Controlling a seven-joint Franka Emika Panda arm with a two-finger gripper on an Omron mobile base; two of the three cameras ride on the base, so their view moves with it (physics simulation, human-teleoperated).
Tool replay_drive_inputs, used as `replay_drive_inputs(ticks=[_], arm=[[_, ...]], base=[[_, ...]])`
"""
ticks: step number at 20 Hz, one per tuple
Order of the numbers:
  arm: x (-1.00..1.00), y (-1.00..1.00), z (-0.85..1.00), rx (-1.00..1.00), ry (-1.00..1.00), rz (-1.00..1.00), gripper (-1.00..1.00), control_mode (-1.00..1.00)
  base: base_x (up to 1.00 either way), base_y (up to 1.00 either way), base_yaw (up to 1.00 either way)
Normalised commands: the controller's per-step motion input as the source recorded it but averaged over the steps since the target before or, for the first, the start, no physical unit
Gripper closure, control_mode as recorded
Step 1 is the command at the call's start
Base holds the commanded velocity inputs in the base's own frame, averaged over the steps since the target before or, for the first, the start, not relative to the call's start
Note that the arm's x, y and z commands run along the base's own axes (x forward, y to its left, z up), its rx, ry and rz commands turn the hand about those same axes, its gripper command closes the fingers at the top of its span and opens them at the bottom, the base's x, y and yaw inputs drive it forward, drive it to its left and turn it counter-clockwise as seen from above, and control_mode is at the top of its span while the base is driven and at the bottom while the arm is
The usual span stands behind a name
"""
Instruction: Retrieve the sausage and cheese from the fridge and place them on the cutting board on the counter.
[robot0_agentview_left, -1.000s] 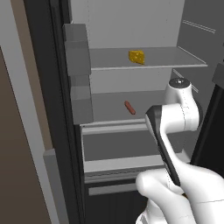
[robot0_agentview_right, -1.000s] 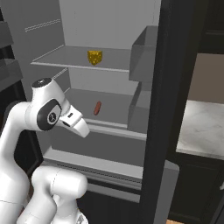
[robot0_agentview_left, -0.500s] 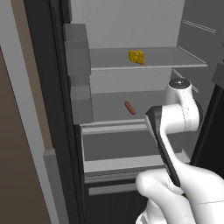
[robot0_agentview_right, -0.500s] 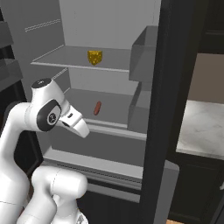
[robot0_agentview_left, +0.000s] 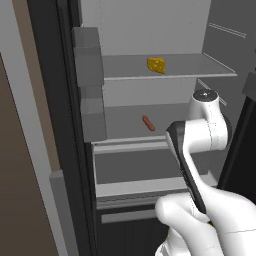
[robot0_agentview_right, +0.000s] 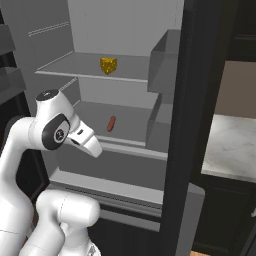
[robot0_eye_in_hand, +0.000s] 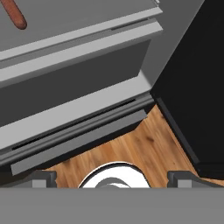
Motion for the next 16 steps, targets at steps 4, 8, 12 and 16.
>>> replay_drive_inputs(ticks=[4, 8, 12, 16], arm=[[0.00, 0.00, 0.00, 0.00, 0.00, 0.00, -1.00, -1.00], [0.30, 0.01, -0.06, 0.00, 0.00, 0.00, -1.00, -1.00], [0.46, 0.03, 0.05, 0.00, -0.04, 0.02, -1.00, -1.00], [0.59, 0.00, 0.34, 0.00, -0.10, 0.14, -1.00, -1.00]], base=[[0.00, 0.00, 0.00], [0.00, 0.00, 0.00], [0.00, 0.00, 0.00], [0.00, 0.00, 0.00]])
